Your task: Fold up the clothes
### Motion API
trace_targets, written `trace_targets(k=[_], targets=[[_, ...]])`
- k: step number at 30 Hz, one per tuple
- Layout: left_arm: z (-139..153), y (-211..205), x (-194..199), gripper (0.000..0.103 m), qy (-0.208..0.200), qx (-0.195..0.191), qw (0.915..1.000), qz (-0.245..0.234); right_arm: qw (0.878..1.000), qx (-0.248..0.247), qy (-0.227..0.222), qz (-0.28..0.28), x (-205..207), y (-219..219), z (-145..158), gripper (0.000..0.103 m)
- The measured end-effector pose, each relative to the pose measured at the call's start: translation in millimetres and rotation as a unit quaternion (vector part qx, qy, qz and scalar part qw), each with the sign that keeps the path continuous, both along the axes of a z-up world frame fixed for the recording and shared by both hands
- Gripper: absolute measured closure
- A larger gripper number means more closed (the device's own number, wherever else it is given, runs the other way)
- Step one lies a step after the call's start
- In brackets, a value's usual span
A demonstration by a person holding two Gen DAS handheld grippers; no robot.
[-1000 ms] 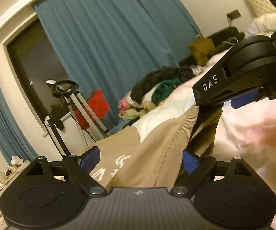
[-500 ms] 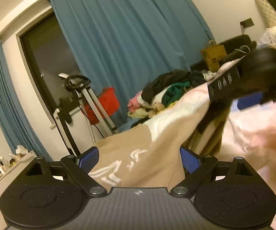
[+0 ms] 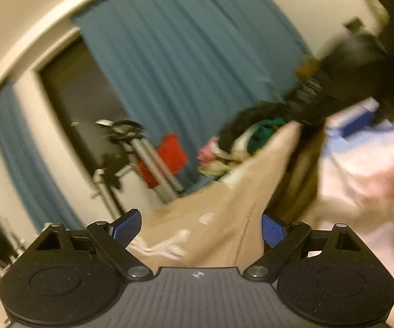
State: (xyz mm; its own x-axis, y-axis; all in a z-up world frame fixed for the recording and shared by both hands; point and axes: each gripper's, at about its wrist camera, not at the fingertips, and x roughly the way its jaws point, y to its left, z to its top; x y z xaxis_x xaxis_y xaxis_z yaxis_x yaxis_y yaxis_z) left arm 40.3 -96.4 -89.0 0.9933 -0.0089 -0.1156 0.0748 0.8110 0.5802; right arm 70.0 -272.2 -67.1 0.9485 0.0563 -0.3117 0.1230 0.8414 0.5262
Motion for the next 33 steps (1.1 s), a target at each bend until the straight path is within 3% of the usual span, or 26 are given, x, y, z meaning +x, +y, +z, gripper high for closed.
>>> trace_targets(k=[2, 5, 8, 12, 16, 18, 22, 25, 27, 29, 30, 31, 33], targets=[[6.1, 4.8, -1.0, 0.010, -0.025, -0.006, 0.9995, 0.019, 1.000, 0.004, 0.000, 0.003, 0.6, 1.2, -0.9, 0.048], [11.8, 12.1, -0.9, 0.010, -0.017, -0.019, 0.9985, 0.049, 1.000, 0.002, -0.013, 0.007, -2.0, 2.7, 2.3, 0.048], [10.2, 18.1, -4.8, 0.009, 0.009, -0.001, 0.9981, 0.060, 0.999, -0.016, -0.034, -0.010, -8.5, 5.5, 9.6, 0.048], [-1.6, 17.9, -12.2, 0.009, 0.055, 0.060, 0.9943, 0.068, 0.997, -0.020, -0.071, -0.032, -18.2, 6.5, 21.4, 0.048], [-12.7, 23.0, -17.1, 0.010, 0.101, 0.074, 0.9888, 0.081, 0.994, -0.015, -0.099, -0.052, -27.6, 0.0, 31.4, 0.048], [-7.6, 28.5, -23.8, 0.010, 0.088, 0.060, 0.9902, 0.091, 0.994, -0.010, -0.094, -0.051, -27.9, -3.4, 30.9, 0.048], [27.8, 49.3, -40.7, 0.010, 0.020, -0.033, 0.9940, 0.103, 0.998, 0.005, -0.054, -0.033, -18.8, -7.6, 25.5, 0.048], [62.0, 74.2, -57.0, 0.009, -0.051, -0.123, 0.9853, 0.106, 0.999, 0.016, -0.031, 0.003, -11.9, -3.4, 20.9, 0.048], [77.3, 88.6, -65.4, 0.007, -0.088, -0.157, 0.9769, 0.115, 0.999, 0.023, -0.017, 0.033, -7.5, 0.5, 18.3, 0.047], [87.5, 102.3, -59.7, 0.005, -0.095, -0.169, 0.9722, 0.132, 0.999, 0.006, -0.021, 0.049, -8.9, 10.7, 21.9, 0.047], [88.1, 107.8, -52.3, 0.005, -0.076, -0.172, 0.9721, 0.141, 0.998, -0.003, -0.023, 0.056, -9.7, 15.8, 23.7, 0.047], [88.2, 113.3, -44.5, 0.005, -0.055, -0.174, 0.9716, 0.151, 0.998, -0.019, -0.023, 0.059, -11.0, 21.4, 26.1, 0.047], [76.0, 123.8, -20.2, 0.005, 0.027, -0.172, 0.9681, 0.181, 0.997, -0.054, -0.008, 0.050, -8.2, 28.8, 26.8, 0.047]])
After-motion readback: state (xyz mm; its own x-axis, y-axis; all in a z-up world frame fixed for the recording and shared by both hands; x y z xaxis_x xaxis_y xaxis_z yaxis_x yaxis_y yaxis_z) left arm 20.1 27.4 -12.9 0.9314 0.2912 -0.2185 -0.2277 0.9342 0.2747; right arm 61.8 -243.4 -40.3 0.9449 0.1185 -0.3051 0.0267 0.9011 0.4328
